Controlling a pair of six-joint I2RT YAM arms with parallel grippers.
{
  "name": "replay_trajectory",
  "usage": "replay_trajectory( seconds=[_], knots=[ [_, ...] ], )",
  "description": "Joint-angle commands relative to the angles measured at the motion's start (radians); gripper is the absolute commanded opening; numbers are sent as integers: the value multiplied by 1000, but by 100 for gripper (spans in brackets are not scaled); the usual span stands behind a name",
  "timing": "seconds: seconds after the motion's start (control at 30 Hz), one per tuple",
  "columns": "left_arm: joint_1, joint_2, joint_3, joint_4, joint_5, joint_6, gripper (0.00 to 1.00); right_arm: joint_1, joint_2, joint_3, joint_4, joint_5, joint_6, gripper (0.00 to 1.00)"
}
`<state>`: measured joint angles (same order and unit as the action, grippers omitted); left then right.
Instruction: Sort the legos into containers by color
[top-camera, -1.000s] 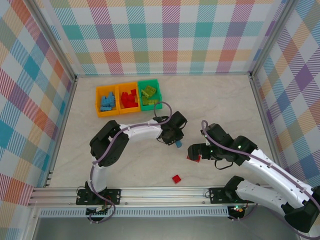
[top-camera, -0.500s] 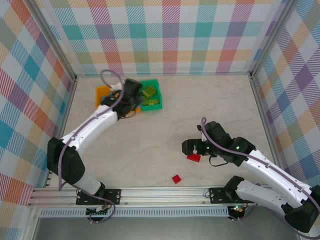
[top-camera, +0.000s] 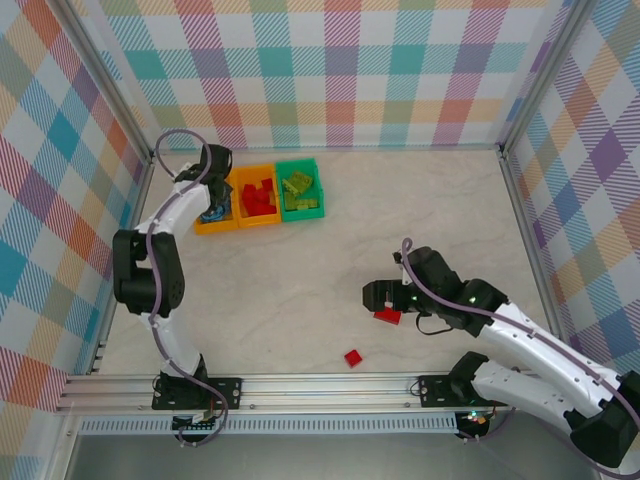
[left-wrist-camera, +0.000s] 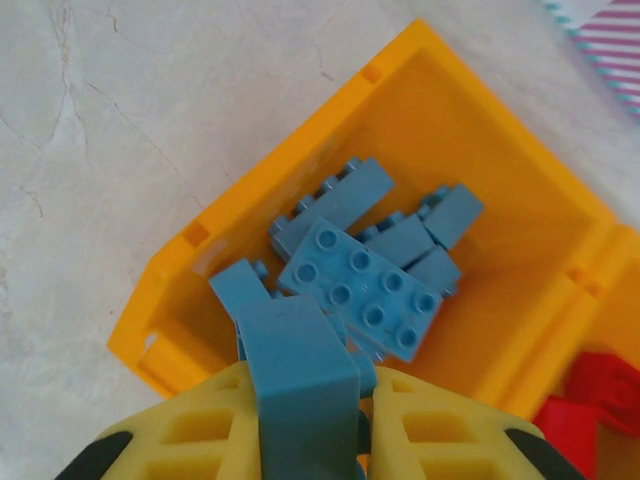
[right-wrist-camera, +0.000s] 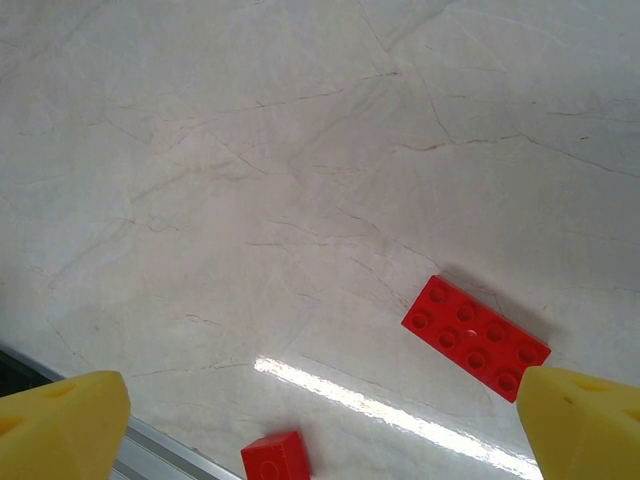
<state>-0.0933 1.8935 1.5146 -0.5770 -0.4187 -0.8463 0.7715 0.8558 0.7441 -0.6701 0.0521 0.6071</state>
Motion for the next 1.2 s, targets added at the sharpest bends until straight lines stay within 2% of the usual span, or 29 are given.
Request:
replay_trajectory(
  seconds=[0.0,0.07,0.17,0.3,0.37,0.47,0.53,0.63,0.73,0.83,0.9,0.97,1.03,1.17],
  knots=[
    [26,25,68,-34,17,3,36,-8,-28,-10,24,18,21,100],
    [26,31,85,-52,17,9,46,-8,-33,-11,20,22,22,100],
    [25,-2,70,-46,43,8,54,-9,-25,-14,27,31,25,100],
    [24,-121,17,-40,106,8,55,-11,24,-7,15,53,25,100],
    [14,-217,-43,-26,140,10,54,-12,64,6,-36,104,47,100],
    [-40,-393,-143,10,155,62,54,-15,147,35,-148,194,112,100],
    [-105,-504,-191,16,124,128,53,-15,206,41,-173,183,137,100],
    [-210,-659,-274,64,161,294,50,-14,287,27,-117,90,158,99],
    [-267,-778,-326,45,349,501,50,7,349,4,-62,77,233,100],
    [-297,-871,-348,-35,540,756,52,14,383,-21,-8,95,306,100],
    [-303,-935,-390,-73,705,945,52,15,409,-35,39,106,328,100],
    [-305,-980,-451,-87,812,1113,50,17,446,-42,76,126,339,100],
    [-318,-1003,-500,-109,869,1257,49,18,495,-48,82,150,365,100],
    [-368,-1001,-547,-199,986,1526,60,41,541,-61,73,220,436,100]
  ],
)
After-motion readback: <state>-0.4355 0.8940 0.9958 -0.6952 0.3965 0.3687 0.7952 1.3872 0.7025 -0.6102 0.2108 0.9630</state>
